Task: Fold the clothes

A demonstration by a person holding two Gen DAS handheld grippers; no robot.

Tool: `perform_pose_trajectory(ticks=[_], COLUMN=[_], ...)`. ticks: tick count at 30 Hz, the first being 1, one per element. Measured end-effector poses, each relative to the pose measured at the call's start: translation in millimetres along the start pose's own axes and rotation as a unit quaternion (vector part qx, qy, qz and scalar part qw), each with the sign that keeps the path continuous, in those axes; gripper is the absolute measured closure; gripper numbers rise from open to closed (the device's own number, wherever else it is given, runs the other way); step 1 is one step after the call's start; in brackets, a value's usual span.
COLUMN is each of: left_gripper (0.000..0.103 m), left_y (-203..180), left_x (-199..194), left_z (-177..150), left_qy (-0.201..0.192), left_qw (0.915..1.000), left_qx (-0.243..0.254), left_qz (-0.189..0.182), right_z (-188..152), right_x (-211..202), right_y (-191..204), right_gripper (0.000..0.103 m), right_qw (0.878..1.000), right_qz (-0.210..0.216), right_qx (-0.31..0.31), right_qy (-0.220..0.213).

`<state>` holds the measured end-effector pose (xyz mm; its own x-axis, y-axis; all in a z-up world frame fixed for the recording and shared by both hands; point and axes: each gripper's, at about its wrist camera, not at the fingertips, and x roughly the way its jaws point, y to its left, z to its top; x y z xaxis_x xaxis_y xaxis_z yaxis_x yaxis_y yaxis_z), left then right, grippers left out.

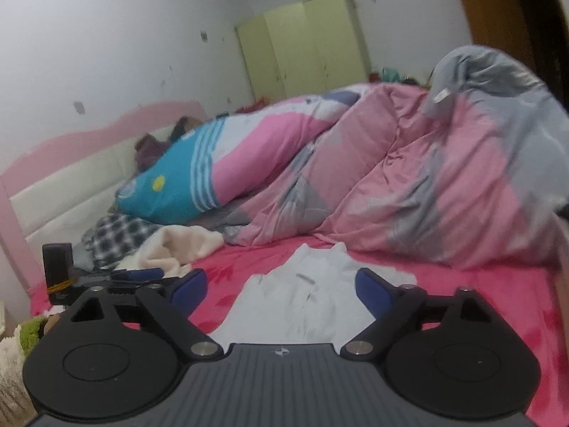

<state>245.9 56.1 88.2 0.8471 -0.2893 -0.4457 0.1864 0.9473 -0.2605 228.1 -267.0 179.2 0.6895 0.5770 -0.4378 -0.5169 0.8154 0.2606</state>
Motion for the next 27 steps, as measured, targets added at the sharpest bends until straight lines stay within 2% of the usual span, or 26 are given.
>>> perform_pose_trajectory(ticks=[1, 3, 5, 6, 10, 13, 19, 21, 22, 23, 24, 25, 26, 27], left_gripper=[0.015, 0.027, 0.028, 0.031, 0.037, 0.042, 0.052, 0.067, 0.071, 0.082, 0.089, 0.092, 0.098, 0.100], left_y=[6, 18, 27, 31, 44, 54, 72, 75, 77, 78, 77, 74, 71, 68], left_x=[20, 62, 107, 129, 203, 242, 281, 287, 289, 290, 291, 291, 288, 286], left_z=[9, 25, 34, 38, 41, 38, 36, 36, 35, 35, 34, 34, 34, 34], left_qy=[0.012, 0.037, 0.063, 0.076, 0.114, 0.131, 0.139, 0.133, 0.130, 0.127, 0.121, 0.117, 0.110, 0.102], left_qw=[0.9999, 0.9988, 0.9969, 0.9956, 0.9906, 0.9868, 0.9831, 0.9832, 0.9835, 0.9837, 0.9851, 0.9868, 0.9889, 0.9908], left_qx=[-0.010, -0.030, -0.046, -0.054, -0.075, -0.094, -0.118, -0.123, -0.125, -0.127, -0.121, -0.111, -0.098, -0.086], left_qz=[-0.003, -0.006, -0.007, -0.008, 0.003, 0.011, 0.013, 0.016, 0.014, 0.012, 0.014, 0.016, 0.019, 0.022], right_z=[12, 31, 40, 40, 29, 20, 16, 16, 16, 16, 15, 15, 15, 16], right_x=[26, 84, 141, 170, 277, 334, 400, 414, 419, 423, 425, 428, 428, 424], right_y=[-7, -23, -38, -46, -77, -96, -115, -116, -117, -117, -117, -116, -114, -112], right_gripper=[0.019, 0.027, 0.031, 0.038, 0.047, 0.048, 0.048, 0.051, 0.060, 0.067, 0.079, 0.090, 0.094, 0.096], right_qw=[1.000, 0.998, 0.995, 0.993, 0.983, 0.979, 0.975, 0.974, 0.974, 0.974, 0.974, 0.975, 0.976, 0.978], right_qz=[0.005, 0.013, 0.010, 0.006, -0.020, -0.037, -0.027, -0.023, -0.019, -0.014, -0.011, -0.010, -0.011, -0.010], right_qx=[0.006, 0.023, 0.038, 0.045, 0.061, 0.072, 0.083, 0.081, 0.083, 0.082, 0.080, 0.074, 0.065, 0.058], right_qy=[0.016, 0.053, 0.088, 0.107, 0.171, 0.188, 0.204, 0.208, 0.210, 0.210, 0.210, 0.209, 0.206, 0.199])
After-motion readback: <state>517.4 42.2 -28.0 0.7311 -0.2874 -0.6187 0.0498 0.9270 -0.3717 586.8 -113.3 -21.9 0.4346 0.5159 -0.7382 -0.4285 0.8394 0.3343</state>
